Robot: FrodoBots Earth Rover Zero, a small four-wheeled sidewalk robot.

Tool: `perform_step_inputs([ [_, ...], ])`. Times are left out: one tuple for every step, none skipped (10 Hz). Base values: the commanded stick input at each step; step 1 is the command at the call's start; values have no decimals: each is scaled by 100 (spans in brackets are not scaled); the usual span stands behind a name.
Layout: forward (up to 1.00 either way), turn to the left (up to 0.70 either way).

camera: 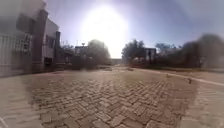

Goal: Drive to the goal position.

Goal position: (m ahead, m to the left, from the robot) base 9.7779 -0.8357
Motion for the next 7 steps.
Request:
perform_step_inputs([
  [100,27],
  [100,27],
  [100,27],
  [100,27],
  [100,0],
  [100,0],
  [100,0],
])
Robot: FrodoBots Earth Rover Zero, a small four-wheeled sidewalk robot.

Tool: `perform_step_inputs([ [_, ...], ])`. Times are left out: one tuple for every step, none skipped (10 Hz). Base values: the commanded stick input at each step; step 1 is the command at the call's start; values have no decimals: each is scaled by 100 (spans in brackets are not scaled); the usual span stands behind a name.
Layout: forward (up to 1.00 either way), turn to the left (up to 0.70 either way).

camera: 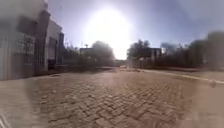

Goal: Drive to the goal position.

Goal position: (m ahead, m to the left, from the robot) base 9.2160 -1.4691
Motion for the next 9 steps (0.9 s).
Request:
perform_step_inputs([
  [100,0],
  [100,0],
  [100,0],
  [100,0],
  [100,0],
  [100,0],
  [100,0],
  [100,0],
  [100,4],
])
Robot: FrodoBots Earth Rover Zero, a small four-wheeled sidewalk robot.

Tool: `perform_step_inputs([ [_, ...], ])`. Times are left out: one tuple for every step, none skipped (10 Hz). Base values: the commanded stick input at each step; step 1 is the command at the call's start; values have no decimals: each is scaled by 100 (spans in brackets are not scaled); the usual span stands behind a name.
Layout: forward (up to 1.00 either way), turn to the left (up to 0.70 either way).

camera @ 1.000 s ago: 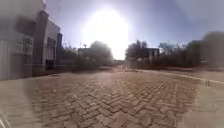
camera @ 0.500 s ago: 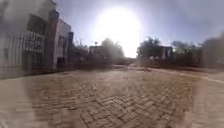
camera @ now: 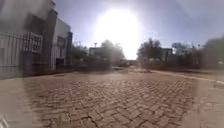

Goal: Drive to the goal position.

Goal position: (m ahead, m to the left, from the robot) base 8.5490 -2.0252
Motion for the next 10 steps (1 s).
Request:
perform_step_inputs([
  [100,15],
  [100,27],
  [100,27],
  [100,27],
  [100,27],
  [100,27],
  [100,0],
  [100,0],
  [100,0],
  [100,0],
])
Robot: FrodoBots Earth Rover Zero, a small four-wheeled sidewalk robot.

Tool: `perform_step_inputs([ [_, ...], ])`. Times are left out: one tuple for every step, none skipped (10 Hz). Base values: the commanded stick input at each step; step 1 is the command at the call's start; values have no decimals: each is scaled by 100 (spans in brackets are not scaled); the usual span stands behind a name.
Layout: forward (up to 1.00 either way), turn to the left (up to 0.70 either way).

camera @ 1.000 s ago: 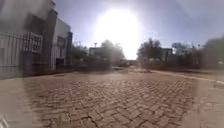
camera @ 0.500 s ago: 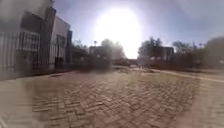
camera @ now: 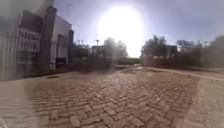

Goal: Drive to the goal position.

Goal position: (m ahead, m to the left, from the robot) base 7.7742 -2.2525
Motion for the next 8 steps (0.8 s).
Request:
perform_step_inputs([
  [100,0],
  [100,0],
  [100,0],
  [100,0],
  [100,0],
  [100,0],
  [100,0],
  [100,0],
])
